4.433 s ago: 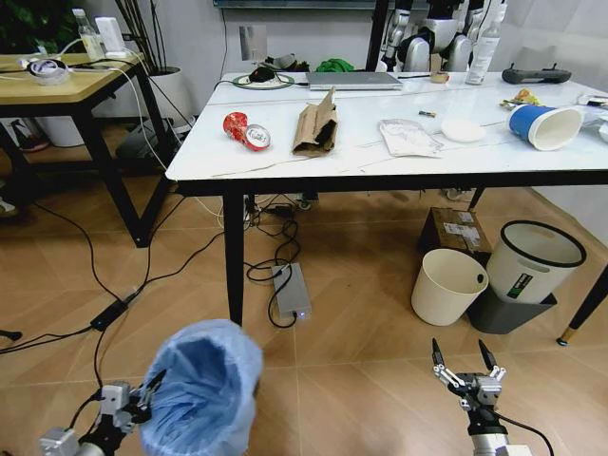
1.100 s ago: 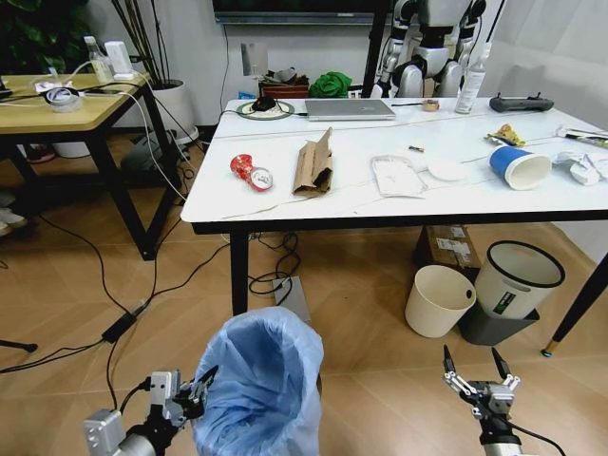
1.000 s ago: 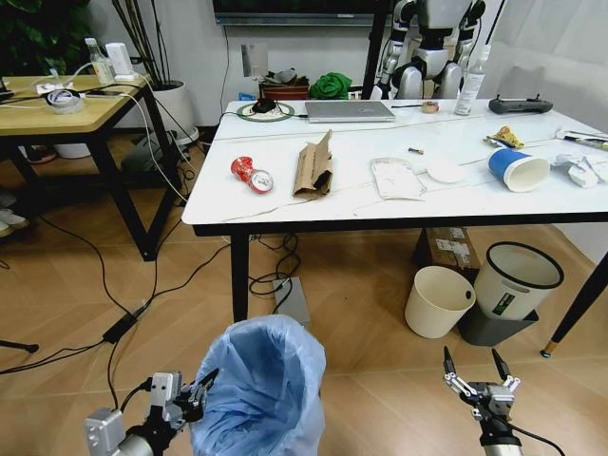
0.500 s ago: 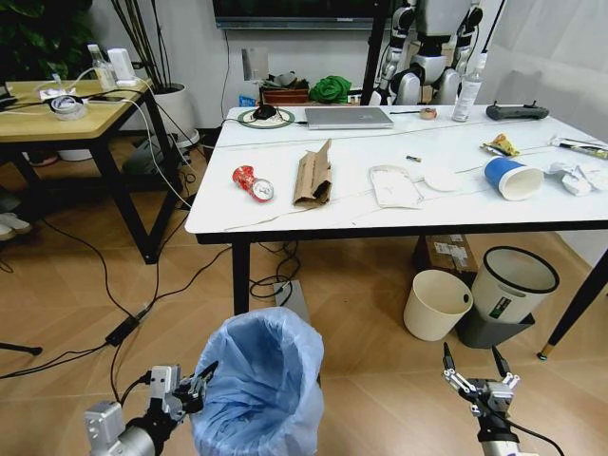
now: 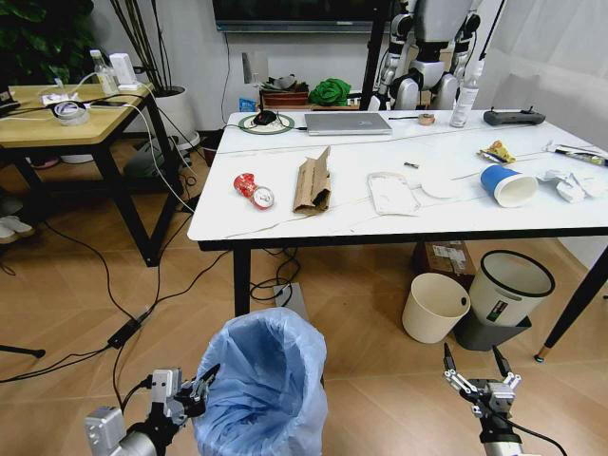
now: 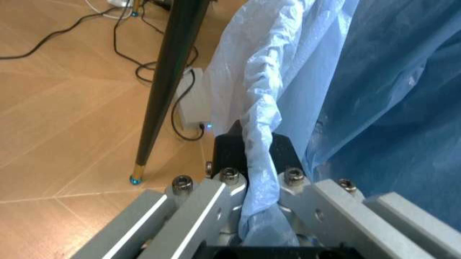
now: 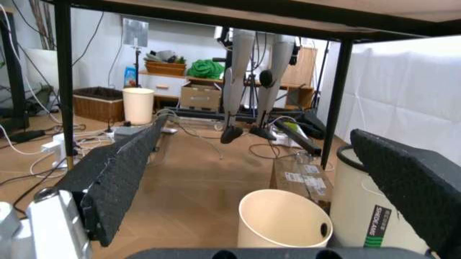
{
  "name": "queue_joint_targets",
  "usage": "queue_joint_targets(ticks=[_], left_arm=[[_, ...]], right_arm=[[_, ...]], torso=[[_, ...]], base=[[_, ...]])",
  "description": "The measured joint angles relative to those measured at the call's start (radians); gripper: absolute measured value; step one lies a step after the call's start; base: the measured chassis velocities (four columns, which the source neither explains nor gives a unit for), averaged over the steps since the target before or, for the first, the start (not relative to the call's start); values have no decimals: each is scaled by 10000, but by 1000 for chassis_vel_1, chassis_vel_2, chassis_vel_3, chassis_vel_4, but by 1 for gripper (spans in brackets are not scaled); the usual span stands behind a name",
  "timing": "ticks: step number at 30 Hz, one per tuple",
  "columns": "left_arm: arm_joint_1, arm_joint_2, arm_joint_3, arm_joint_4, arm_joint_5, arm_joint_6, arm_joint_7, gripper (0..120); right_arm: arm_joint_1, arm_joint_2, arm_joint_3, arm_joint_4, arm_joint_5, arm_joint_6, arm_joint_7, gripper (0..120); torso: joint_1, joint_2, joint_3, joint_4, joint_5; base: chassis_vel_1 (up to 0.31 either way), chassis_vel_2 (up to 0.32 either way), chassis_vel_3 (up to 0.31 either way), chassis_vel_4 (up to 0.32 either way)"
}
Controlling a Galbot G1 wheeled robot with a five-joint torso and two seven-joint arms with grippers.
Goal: Pick up the trash bin and place the trash from the table into it.
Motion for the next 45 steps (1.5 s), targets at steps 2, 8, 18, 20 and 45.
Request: queue_joint_targets(ticks=[2, 8, 18, 20, 45], left_arm=[[-40, -68, -3, 12, 15, 1, 43, 0], [-79, -170, 54, 88, 73, 2, 147, 0], [-158, -204, 84, 128, 49, 40, 134, 0], [-164, -206, 89, 140, 49, 41, 134, 0], [-60, -334, 101, 22, 288, 36, 258, 0]], right_arm=[[-4, 21, -25, 41, 0, -1, -7, 100], [-28, 41, -56, 70, -1, -6, -51, 100], [-26, 88, -78, 117, -9, -72, -62, 100], [-24, 96, -82, 131, -8, -74, -69, 100], [-322, 58, -60, 580, 210, -50, -364, 100]], torso=[[41, 117, 75, -1, 0], [145, 363, 218, -1, 0], [322, 791, 469, 1, -1], [351, 862, 510, 0, -2], [813, 1982, 1166, 0, 0]], base=[[0, 0, 0, 0], [0, 0, 0, 0], [0, 0, 0, 0], [0, 0, 0, 0], [0, 0, 0, 0]])
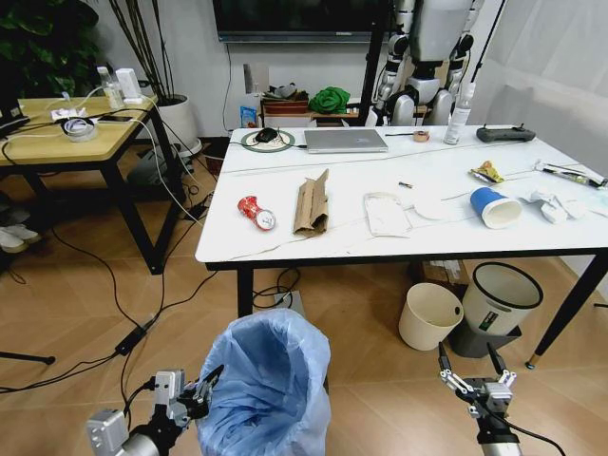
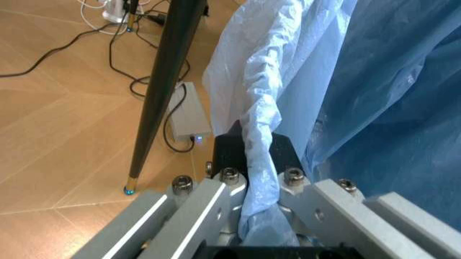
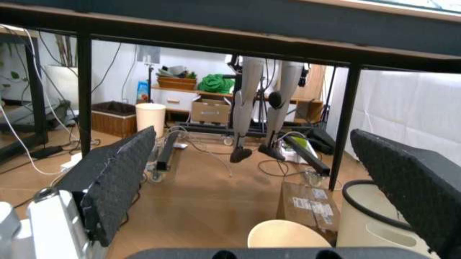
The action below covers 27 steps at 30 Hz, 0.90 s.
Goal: Pick up the trash bin and place the trash from the table into it.
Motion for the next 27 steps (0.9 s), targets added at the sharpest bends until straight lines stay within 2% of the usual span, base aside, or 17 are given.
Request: queue_joint_targets(ticks=[27], left_arm=[[75, -118, 49, 10, 176, -14, 47, 0]], right_arm=[[-169, -51, 12, 222, 140, -15, 9, 100]], torso=[[528, 1257, 734, -1, 0]], base=[[0, 0, 0, 0]])
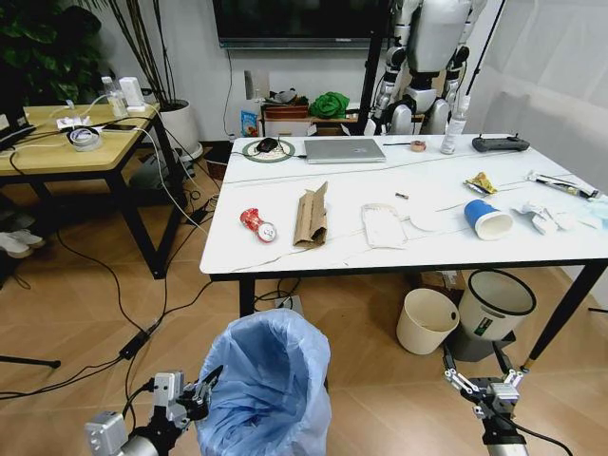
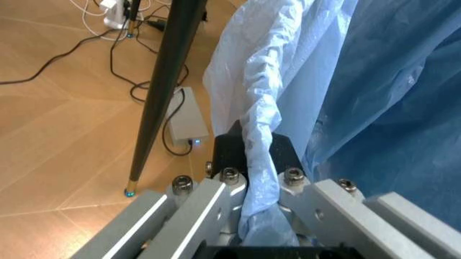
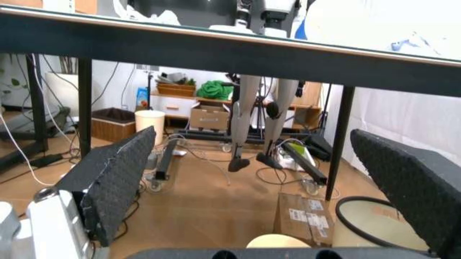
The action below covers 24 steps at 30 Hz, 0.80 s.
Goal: Pick up the trash bin and place the trash from the table into it.
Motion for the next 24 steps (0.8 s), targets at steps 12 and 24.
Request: queue_joint_targets(ticks=[12, 24], left_arm=[[-51, 3, -7, 86, 40, -24, 52, 0], [-70, 8, 118, 121, 231, -55, 97, 0]], right_arm=[[27, 27, -13, -6, -47, -1, -12, 100], [-21, 7, -9, 22, -53, -2, -56, 100]], torso=[[229, 512, 283, 0, -1], [504, 1122, 615, 0, -1]], base=[[0, 0, 0, 0], [0, 0, 0, 0]])
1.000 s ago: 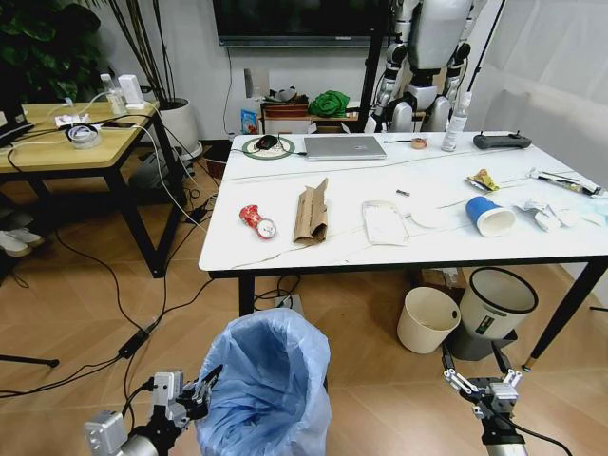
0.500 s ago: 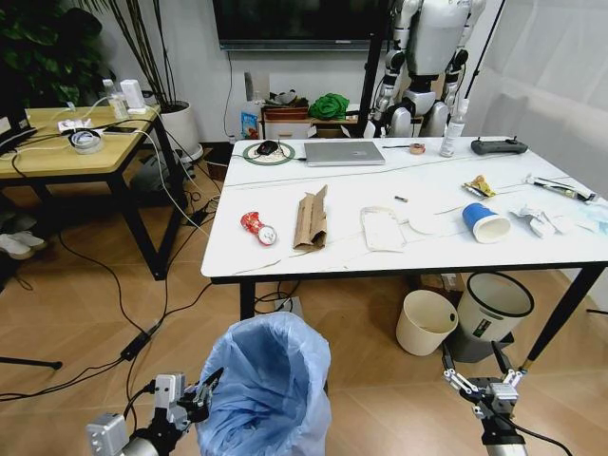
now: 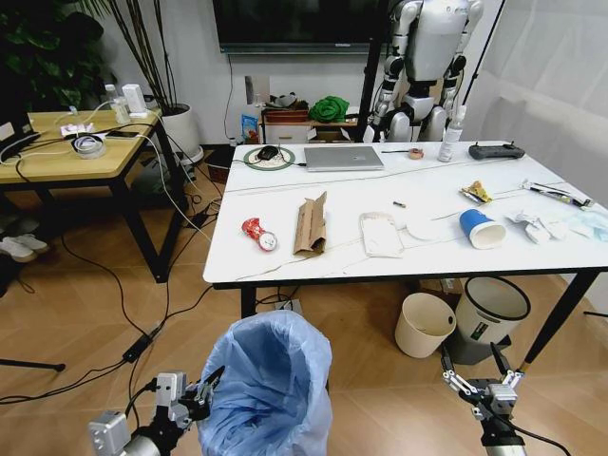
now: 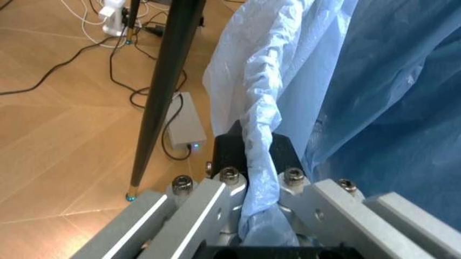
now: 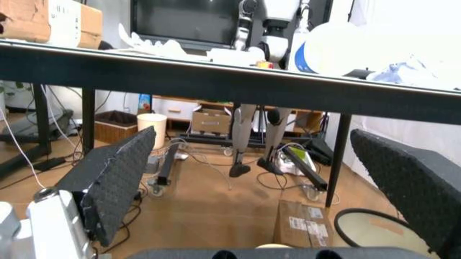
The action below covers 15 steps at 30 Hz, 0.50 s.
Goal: Pick up the trash bin and place the trash from the table into it.
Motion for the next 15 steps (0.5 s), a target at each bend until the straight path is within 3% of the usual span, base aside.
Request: queue_joint_targets(ticks=[15], left_arm=[[70, -36, 18, 40, 154, -116, 56, 0]], right_arm=[[-81, -51, -14, 5, -15, 20, -81, 100]], torso=[[327, 752, 426, 0, 1]], base=[[0, 0, 0, 0]])
